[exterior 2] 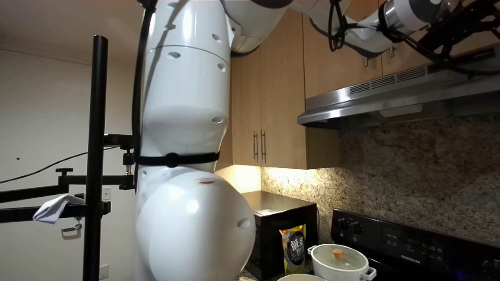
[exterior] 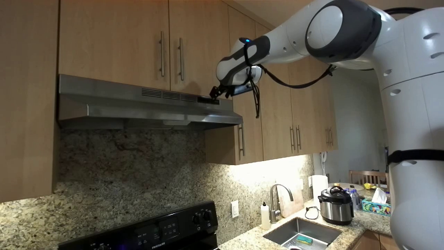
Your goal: Turn on the light on top of the stove
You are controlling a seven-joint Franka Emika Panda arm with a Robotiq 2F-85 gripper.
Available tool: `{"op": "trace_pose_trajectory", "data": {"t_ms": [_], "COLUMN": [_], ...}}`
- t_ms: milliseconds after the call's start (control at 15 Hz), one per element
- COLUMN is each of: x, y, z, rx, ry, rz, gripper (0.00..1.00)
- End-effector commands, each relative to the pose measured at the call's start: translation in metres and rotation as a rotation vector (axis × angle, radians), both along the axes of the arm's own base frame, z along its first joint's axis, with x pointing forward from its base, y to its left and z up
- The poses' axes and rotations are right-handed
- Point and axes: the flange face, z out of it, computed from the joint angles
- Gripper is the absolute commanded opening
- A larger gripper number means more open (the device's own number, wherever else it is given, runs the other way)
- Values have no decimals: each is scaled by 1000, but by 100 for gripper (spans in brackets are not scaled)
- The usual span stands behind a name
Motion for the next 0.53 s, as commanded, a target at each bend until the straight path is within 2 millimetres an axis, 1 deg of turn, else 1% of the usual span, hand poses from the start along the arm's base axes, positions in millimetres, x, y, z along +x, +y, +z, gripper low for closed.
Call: {"op": "trace_pose_trajectory", "data": {"t_ms": [0, 333, 467], "x": [8, 12, 14], "y": [0, -1, -4], "z": [3, 8, 6], "rx": [-20, -30, -32], "ry": [19, 9, 28], "rz": [32, 26, 18], "gripper": [100, 100, 100]}}
